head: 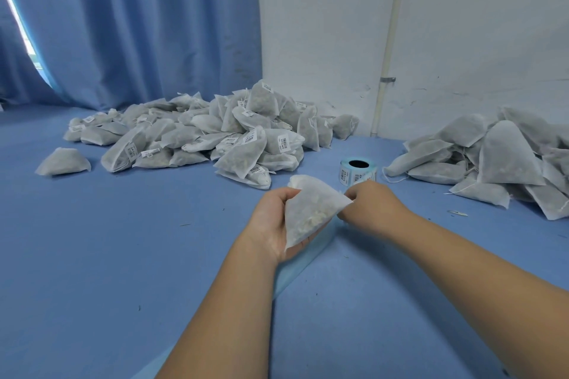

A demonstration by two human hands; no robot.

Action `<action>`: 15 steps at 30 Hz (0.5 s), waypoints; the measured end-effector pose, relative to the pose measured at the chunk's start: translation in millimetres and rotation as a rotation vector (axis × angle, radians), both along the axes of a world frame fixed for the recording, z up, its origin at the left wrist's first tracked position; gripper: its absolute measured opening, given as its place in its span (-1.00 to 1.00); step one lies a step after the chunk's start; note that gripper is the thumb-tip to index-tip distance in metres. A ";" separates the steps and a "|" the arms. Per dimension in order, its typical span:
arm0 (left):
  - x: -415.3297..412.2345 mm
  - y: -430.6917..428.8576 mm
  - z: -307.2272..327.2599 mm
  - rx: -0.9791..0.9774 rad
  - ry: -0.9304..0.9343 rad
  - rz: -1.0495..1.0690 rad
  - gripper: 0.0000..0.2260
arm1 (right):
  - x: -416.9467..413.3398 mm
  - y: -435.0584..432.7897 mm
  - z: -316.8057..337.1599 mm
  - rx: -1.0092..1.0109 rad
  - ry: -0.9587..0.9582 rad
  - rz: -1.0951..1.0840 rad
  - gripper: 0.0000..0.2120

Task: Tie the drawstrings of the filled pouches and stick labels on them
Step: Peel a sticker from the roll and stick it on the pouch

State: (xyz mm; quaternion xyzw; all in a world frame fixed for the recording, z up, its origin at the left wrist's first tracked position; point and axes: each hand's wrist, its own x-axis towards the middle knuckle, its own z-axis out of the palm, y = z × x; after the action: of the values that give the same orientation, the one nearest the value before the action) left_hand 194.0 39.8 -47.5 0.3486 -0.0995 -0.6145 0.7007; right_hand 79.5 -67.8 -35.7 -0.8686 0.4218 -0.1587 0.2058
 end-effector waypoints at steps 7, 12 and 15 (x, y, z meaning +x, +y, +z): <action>-6.5 -2.5 -0.1 0.013 -0.044 0.001 -0.78 | -4.4 5.9 4.9 0.102 -0.020 0.104 -0.73; -2.6 -4.6 -3.3 0.026 -0.061 0.019 -0.71 | -8.0 5.7 9.5 0.198 0.052 0.187 -0.81; -2.0 -4.2 -3.9 0.000 -0.052 0.011 -0.61 | -10.3 4.2 13.6 0.281 0.055 0.213 -0.89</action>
State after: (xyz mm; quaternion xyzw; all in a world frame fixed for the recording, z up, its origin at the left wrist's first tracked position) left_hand 192.1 35.6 -51.5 0.3649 -0.1160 -0.6014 0.7012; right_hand 69.2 -63.6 -22.1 -0.8751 0.3510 -0.0516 0.3292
